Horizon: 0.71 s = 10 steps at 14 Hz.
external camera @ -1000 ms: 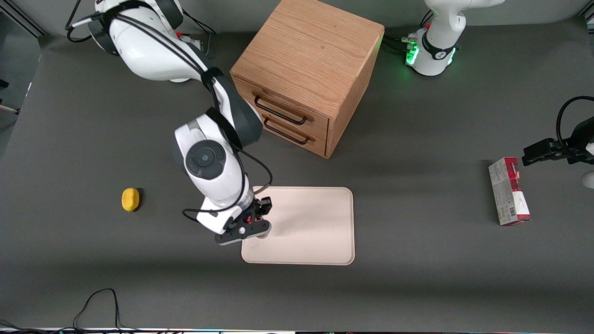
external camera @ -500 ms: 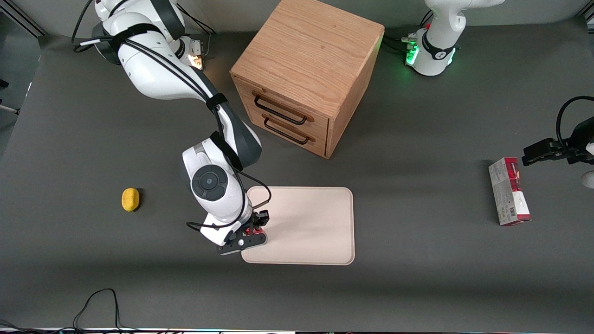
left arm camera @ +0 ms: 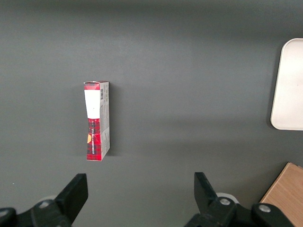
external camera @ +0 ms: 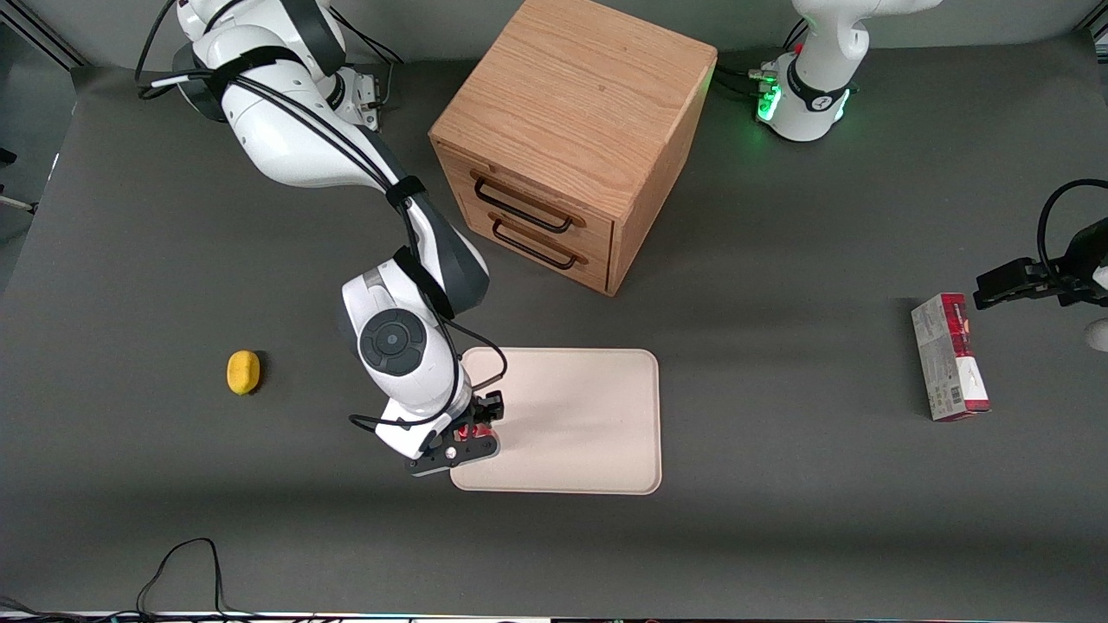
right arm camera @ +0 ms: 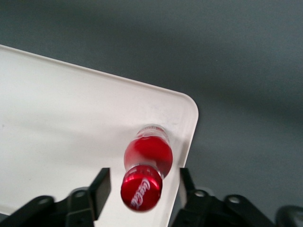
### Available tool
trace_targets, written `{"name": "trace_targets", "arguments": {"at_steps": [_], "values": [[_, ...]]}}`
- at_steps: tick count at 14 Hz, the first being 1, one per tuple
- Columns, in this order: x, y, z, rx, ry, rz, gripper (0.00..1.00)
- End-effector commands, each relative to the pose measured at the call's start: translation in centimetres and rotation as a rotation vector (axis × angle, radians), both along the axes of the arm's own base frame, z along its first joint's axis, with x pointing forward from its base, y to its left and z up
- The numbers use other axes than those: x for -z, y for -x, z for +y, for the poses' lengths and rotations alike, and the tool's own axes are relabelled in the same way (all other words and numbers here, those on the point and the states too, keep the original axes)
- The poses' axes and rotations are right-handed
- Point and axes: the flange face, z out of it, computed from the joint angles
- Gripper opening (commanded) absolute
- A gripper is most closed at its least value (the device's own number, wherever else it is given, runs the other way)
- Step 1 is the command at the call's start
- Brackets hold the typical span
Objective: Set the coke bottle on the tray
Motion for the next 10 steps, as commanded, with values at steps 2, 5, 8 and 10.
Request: {"name": "trace_targets", "arguments": {"at_steps": [2, 5, 8, 10], "values": [[-3.1, 0.2, 0.0, 0.009, -0.006, -0.024, 1.0], [-9.5, 1.9, -0.3, 0.01, 0.013, 0.002, 1.0], [-16.4, 4.4, -1.2, 0.009, 0.029, 0.024, 1.0], [-20.5, 6.4, -2.2, 0.015, 0.048, 0.05, 1.0]]}}
